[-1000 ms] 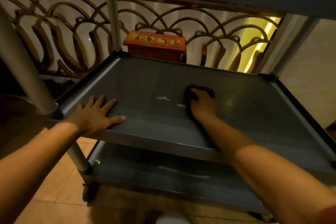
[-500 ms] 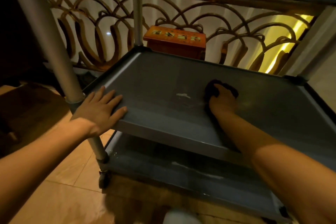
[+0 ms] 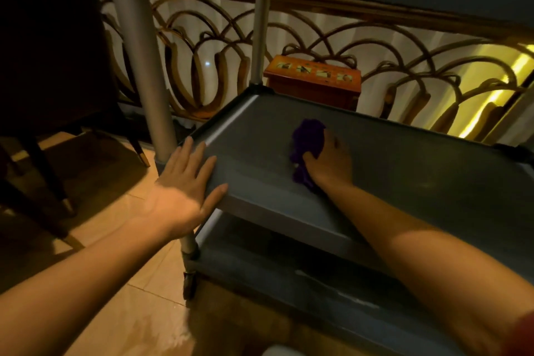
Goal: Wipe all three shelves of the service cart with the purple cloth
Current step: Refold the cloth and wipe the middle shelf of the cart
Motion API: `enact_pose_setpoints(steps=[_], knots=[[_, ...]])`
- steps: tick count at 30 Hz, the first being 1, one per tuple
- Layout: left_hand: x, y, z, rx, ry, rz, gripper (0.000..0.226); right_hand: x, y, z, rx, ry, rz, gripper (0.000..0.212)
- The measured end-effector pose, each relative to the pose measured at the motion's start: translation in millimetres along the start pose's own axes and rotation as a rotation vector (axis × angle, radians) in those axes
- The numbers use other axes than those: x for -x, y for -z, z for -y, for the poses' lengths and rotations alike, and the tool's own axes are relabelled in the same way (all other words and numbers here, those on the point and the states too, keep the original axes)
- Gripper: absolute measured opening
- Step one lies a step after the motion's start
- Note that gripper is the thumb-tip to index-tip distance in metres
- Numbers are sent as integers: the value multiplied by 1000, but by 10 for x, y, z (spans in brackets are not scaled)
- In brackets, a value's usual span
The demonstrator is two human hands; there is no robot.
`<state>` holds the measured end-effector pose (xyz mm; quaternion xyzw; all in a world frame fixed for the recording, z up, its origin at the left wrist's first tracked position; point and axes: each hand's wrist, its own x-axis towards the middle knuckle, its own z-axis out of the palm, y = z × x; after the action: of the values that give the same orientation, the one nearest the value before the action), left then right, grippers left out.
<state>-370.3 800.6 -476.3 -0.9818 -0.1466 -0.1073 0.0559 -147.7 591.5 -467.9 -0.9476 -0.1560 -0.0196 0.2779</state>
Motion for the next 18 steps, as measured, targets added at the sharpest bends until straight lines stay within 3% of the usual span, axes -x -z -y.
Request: enact_pose_setpoints(steps=[2,8,11,14,16,18], knots=[[49,-25,27,1,-4,41,91,-5,-129,84,-81,-30,33,74],[-59,-176,53,54,20,61,110,100,-395,725,-250,155,86,44],[-61,-205,68,62,33,42,112,360,-445,941,-415,275,280,44],[-28,-171,77,93,22,41,111,394,-393,941,-273,424,364,55],[11,-166,72,91,33,13,109,214,-264,778,-134,459,268,55],[52,-193,23,76,74,-20,110,-31,-161,560,15,366,142,55]])
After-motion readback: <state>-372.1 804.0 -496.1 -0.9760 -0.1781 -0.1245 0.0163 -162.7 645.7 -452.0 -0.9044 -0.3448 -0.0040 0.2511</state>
